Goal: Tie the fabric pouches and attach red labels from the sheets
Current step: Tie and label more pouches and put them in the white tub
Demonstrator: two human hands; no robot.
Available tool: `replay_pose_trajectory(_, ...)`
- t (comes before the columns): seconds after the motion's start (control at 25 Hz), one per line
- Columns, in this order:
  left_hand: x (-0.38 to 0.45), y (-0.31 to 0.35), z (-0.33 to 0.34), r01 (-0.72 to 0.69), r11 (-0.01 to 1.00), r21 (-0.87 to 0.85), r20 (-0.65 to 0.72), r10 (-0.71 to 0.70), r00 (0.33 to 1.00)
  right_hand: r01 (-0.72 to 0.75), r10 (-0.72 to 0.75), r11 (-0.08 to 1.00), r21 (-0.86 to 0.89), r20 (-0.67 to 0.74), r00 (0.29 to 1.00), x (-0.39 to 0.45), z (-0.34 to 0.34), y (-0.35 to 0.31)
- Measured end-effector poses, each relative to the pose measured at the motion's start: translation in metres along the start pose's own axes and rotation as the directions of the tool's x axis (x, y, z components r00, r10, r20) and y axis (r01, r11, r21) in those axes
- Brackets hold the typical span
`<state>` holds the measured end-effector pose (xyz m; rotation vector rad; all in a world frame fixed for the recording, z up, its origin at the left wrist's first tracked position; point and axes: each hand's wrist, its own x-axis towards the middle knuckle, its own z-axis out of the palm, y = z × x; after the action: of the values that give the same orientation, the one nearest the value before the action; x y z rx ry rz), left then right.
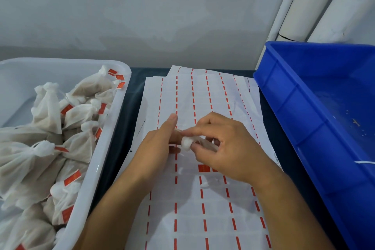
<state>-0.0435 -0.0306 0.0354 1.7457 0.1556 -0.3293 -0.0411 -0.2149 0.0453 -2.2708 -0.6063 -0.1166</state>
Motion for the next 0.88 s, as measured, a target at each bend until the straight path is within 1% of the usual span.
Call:
replay_pose_trajectory(0.16,-0.003,0.000,-0.003,-0.035,0.999,-0.008,0.060,0.035,0.998,0.005,-0.006,1.000,-0.021,-0.052,0.999,-0.001,-0.004,0.001)
replay_pose_trajectory(0.24,-0.004,0.000,-0.004,-0.120,0.993,-0.005,0.094,0.120,0.988,-0.002,0.001,1.000,0.000,-0.109,0.994,-0.001,-0.005,-0.001)
replay_pose_trajectory(0.4,-0.006,0.003,-0.002,-0.313,0.950,0.004,0.121,0.310,0.943,0.016,0.002,0.997,0.075,-0.238,0.971,0.000,-0.004,-0.005)
replay_pose_trajectory(0.56,-0.006,0.005,0.006,-0.386,0.921,0.054,0.007,0.387,0.922,0.017,0.019,0.994,0.112,-0.312,0.950,0.002,-0.001,-0.012)
replay_pose_trajectory(0.64,-0.007,0.006,0.007,-0.407,0.912,0.047,-0.043,0.409,0.912,0.005,0.050,0.986,0.169,-0.320,0.946,0.003,0.000,-0.014)
replay_pose_trajectory(0.76,-0.006,0.006,0.007,-0.427,0.904,0.006,-0.111,0.425,0.898,-0.039,0.124,0.957,0.288,-0.284,0.951,0.004,0.000,-0.017)
replay_pose_trajectory(0.88,-0.006,0.005,0.010,-0.418,0.908,-0.008,-0.167,0.411,0.896,-0.124,0.216,0.923,0.363,-0.224,0.951,0.006,0.003,-0.017)
